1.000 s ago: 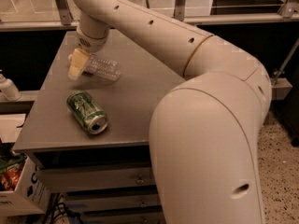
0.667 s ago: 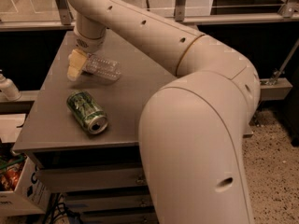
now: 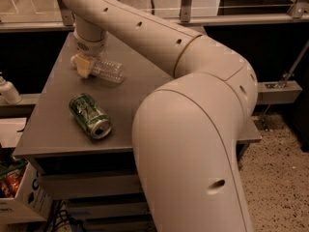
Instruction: Place water bottle upright
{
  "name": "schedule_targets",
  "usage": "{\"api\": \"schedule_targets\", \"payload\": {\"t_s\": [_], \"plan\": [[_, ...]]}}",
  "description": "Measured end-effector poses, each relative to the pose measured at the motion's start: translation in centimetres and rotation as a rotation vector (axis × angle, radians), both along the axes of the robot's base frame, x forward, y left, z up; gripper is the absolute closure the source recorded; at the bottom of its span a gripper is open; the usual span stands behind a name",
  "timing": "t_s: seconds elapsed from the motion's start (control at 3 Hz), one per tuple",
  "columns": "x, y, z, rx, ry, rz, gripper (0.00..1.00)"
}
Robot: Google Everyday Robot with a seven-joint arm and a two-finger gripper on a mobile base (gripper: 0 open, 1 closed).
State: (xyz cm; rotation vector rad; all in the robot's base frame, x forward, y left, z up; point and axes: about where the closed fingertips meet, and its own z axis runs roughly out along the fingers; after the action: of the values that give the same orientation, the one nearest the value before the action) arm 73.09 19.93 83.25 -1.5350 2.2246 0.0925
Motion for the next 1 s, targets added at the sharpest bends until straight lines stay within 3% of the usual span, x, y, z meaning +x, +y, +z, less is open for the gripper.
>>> {"api": "schedule_targets", "payload": {"t_s": [0.33, 0.67, 1.0], "plan": [[0.2, -1.1, 1.0, -0.005, -0.016, -0.018, 0.65], [-0.4, -2.3, 3.4, 0.075, -0.05, -0.009, 0.87], [-2.1, -2.9, 5.8, 0.272, -0.084, 0.056, 1.0]]}}
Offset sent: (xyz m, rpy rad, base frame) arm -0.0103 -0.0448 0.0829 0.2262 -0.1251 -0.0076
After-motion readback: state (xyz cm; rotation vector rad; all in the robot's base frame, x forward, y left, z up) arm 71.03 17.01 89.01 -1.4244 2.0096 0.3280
